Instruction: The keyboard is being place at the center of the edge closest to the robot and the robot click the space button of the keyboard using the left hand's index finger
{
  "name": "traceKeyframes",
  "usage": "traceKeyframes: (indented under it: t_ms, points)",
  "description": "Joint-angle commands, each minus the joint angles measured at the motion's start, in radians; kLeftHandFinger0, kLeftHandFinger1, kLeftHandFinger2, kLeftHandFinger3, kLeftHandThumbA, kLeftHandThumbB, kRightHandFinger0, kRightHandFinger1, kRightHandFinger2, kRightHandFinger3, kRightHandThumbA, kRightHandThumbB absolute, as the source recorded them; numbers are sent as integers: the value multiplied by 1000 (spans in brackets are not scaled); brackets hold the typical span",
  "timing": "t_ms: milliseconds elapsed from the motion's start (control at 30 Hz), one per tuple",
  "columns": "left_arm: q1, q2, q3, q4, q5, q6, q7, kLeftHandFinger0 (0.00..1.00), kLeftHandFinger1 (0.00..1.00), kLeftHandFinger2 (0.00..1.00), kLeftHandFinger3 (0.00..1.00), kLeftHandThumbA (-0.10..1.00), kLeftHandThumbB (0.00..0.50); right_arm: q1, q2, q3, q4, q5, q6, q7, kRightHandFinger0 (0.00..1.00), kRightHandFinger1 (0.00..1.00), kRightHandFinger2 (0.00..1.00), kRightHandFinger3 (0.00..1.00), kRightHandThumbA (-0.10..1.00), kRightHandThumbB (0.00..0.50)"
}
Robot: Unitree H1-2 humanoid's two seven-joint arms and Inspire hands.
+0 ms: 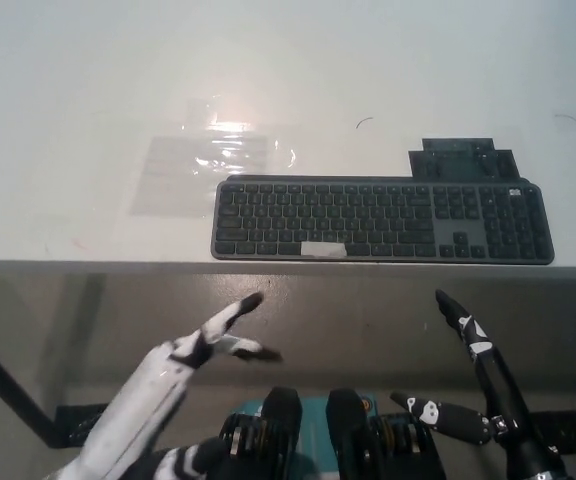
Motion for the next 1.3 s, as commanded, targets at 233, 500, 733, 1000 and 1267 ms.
traceKeyframes:
  t_ms: [233,500,733,1000,1267]
  points:
    - [63,-2,74,191,-125,-98,-27,1000,1000,1000,1000,1000,378,-1,8,4,-19,24,-52,6,1000,1000,1000,1000,1000,422]
    - [27,-28,88,340,-128,-100,-34,1000,1000,1000,1000,1000,387,-5,7,2,-18,27,-49,7,1000,1000,1000,1000,1000,428]
    - [21,-36,100,407,-145,-74,-47,1000,1000,1000,1000,1000,404,7,8,5,-18,28,-56,8,1000,1000,1000,1000,1000,425]
    - [33,-50,114,434,-199,-53,-64,1000,1000,1000,1000,1000,359,6,5,8,-20,18,-56,9,1000,1000,1000,1000,1000,421]
    - [48,-59,124,425,-217,-18,-72,1000,1000,1000,1000,1000,360,13,5,11,-15,18,-66,6,1000,1000,1000,1000,1000,425]
